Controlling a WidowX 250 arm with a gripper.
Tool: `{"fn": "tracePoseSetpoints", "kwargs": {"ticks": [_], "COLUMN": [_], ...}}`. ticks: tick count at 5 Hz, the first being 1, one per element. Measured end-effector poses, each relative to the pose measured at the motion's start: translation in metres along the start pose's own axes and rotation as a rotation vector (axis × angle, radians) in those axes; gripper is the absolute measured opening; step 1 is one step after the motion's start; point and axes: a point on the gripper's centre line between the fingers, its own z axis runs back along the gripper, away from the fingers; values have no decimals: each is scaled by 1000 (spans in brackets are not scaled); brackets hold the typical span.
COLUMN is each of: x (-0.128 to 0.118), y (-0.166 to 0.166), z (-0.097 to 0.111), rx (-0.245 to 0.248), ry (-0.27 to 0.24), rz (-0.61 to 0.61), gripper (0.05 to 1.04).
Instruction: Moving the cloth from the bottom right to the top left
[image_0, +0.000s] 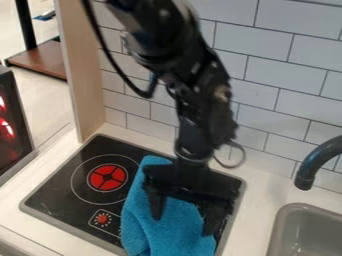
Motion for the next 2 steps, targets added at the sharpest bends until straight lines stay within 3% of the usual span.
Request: {"fn": "tracePoseSetpoints", "kwargs": {"ticks": [2], "x": [6], "y": [-30], "z": [-28], "rx": [45], "ry": [23], "rz": [-51], "gripper": [999]}}
